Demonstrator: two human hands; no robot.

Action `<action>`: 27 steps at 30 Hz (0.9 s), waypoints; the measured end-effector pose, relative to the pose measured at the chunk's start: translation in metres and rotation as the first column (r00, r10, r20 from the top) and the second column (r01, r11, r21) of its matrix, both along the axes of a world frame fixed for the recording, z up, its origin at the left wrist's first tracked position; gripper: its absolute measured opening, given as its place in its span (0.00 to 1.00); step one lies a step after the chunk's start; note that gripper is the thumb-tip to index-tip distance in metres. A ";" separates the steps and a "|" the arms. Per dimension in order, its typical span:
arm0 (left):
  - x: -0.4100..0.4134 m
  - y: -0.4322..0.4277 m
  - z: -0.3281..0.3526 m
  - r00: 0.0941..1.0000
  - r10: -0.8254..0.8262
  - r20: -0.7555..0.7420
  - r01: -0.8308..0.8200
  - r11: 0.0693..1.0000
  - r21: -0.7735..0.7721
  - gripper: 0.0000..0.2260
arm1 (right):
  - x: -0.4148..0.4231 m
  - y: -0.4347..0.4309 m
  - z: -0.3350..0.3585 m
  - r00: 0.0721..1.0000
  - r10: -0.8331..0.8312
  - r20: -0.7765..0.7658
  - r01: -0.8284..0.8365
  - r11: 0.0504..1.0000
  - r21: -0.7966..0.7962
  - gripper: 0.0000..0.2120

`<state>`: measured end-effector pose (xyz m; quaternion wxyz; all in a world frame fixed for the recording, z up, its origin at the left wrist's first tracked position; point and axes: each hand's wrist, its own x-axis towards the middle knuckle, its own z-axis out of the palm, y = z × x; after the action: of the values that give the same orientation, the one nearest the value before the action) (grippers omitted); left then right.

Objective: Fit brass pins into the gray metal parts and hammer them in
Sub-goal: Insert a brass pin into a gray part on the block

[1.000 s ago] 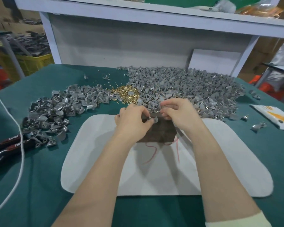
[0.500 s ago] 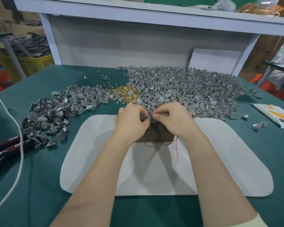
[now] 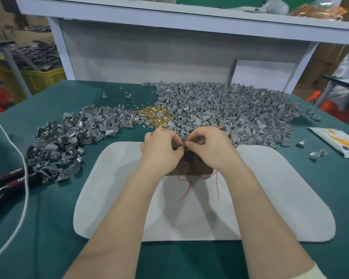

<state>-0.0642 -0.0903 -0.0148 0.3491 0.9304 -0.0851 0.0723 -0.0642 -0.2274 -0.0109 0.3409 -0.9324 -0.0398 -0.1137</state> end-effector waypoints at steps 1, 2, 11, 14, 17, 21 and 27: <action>0.000 0.000 0.000 1.000 0.002 0.001 -0.002 1.000 0.001 0.04 | 0.000 0.001 0.000 1.000 -0.002 0.002 0.002 1.000 0.001 0.09; 0.000 0.000 0.000 1.000 0.003 0.002 -0.003 1.000 0.000 0.04 | 0.000 0.001 0.001 1.000 -0.007 0.004 0.007 1.000 0.003 0.08; 0.001 -0.001 -0.001 1.000 0.018 0.024 -0.018 1.000 0.013 0.05 | -0.003 0.004 0.000 0.997 -0.072 0.014 0.071 0.997 0.013 0.05; 0.000 -0.001 -0.001 0.999 0.020 0.028 -0.020 1.000 0.012 0.05 | -0.002 0.003 0.001 0.998 -0.067 -0.006 0.067 0.998 0.015 0.08; 0.000 -0.002 -0.001 0.999 0.021 0.035 -0.021 1.000 0.017 0.06 | -0.002 0.001 0.003 0.998 -0.054 -0.019 0.055 0.998 0.012 0.09; 0.000 -0.002 -0.001 0.999 0.022 0.041 -0.023 1.000 0.013 0.07 | -0.003 0.000 0.006 0.999 -0.022 -0.033 0.022 1.000 0.009 0.06; 0.000 -0.001 -0.001 0.999 0.018 0.049 -0.020 0.999 0.032 0.06 | -0.004 0.000 0.005 0.999 -0.023 -0.024 0.023 1.000 -0.006 0.03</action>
<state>-0.0637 -0.0918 -0.0161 0.3310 0.9347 -0.0857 0.0967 -0.0679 -0.2271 -0.0054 0.3374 -0.9350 -0.0251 -0.1062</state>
